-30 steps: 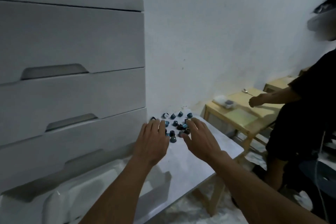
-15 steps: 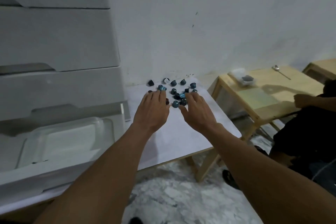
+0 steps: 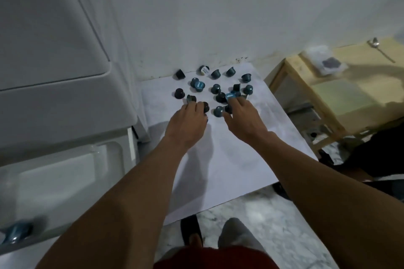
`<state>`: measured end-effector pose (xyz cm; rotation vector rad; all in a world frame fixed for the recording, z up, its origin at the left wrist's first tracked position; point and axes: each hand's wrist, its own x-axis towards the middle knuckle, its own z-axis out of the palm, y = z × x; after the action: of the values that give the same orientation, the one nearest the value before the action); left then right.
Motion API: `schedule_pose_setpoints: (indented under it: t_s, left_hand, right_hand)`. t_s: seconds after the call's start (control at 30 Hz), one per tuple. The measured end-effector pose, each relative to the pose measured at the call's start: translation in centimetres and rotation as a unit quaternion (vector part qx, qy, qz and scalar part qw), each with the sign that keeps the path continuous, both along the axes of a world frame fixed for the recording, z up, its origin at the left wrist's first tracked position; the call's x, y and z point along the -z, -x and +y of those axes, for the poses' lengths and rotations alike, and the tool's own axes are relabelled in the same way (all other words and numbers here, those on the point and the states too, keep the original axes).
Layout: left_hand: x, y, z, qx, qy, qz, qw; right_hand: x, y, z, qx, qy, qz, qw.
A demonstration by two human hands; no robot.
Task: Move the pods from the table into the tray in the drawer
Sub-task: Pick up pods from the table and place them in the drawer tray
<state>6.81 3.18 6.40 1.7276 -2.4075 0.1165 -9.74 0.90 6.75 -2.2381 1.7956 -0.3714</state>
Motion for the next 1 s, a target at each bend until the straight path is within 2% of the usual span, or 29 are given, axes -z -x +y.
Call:
schedule_pose_setpoints:
  t_s: [0.1, 0.23, 0.5, 0.73, 1.0]
  left_hand:
    - [2.3, 0.1, -1.4, -0.015, -0.059, 0.034, 0.998]
    - [5.4, 0.7, -3.4, 0.018, -0.080, 0.002, 0.997]
    - [8.4, 2.1, -5.7, -0.007, -0.132, -0.034, 0.991]
    - [8.0, 3.1, -6.5, -0.118, -0.183, 0.054, 0.975]
    - [8.2, 3.4, -6.1, -0.147, -0.174, 0.073, 0.971]
  right_hand:
    - [1.5, -0.2, -1.2, -0.017, -0.021, 0.017, 0.999]
    - [3.5, -0.2, -3.3, -0.030, -0.044, 0.016, 0.998]
    - [7.2, -0.2, -6.7, -0.101, -0.048, 0.040, 0.993]
    - [8.6, 0.3, -8.7, -0.136, -0.051, 0.048, 0.988]
    - [8.5, 0.4, -8.8, -0.130, -0.067, 0.042, 0.988]
